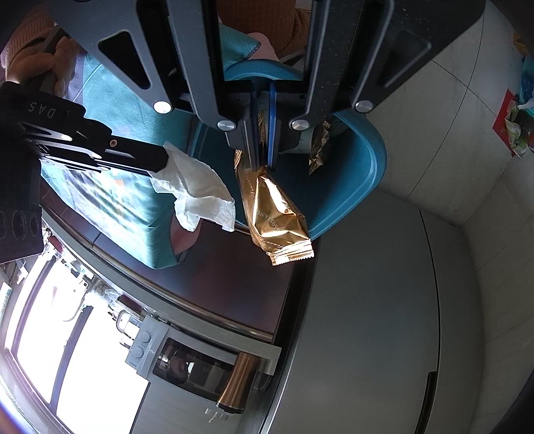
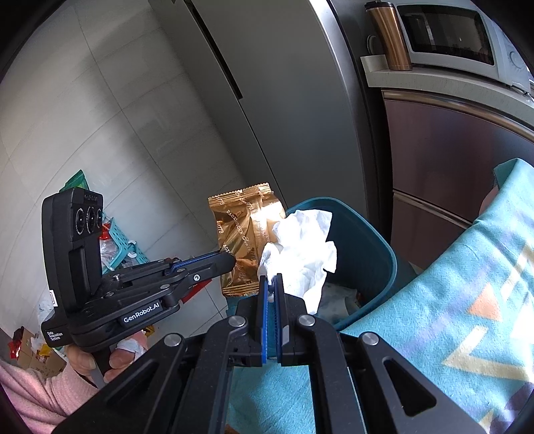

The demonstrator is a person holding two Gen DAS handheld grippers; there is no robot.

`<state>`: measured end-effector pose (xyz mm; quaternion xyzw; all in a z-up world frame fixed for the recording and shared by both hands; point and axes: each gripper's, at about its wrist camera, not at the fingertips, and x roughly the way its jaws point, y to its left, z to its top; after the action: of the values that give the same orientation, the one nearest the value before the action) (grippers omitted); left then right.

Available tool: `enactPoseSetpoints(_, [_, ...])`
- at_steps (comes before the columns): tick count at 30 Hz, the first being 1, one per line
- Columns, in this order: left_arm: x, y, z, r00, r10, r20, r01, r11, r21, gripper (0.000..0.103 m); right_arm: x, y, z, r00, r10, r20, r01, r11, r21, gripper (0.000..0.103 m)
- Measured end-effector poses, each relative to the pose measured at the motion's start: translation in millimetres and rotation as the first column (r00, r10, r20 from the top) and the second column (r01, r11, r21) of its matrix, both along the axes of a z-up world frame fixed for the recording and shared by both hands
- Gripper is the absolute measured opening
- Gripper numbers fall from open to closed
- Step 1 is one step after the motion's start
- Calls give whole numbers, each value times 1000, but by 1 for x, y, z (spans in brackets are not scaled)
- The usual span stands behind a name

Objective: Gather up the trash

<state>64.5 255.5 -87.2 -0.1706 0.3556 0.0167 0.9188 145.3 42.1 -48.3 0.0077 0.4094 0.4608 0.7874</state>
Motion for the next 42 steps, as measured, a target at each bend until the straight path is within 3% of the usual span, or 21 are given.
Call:
enactPoseSetpoints(19, [24,5,-31,997,8,-76,-8,1000,-1,6,22,30,-13,999,-19,-30,16,995,-98,6])
enactPoseSetpoints(26, [31,5,-47,994,15,-109,-17,1000,-9,7,19,24,-12,999,-30,-28,27,996,-84,8])
enactPoseSetpoints(34, [15,-2,-32,999,-15,-35,15,1000,8,21,7,-1,-5,998,-64,-8,64,998,-31,22])
enactPoseSetpoints(37, [5,-9,-21,999,-32,10,32,999,28,31,-6,-15,3,995,-89,36,90,996,-15,37])
enactPoseSetpoints(39, [-3,-14,-12,998,-41,46,39,998,49,38,-15,-26,9,990,-117,79,117,993,-2,52])
enactPoseSetpoints(42, [-15,-22,1,994,-53,97,45,996,80,53,-29,-42,16,977,-158,141,159,987,4,58])
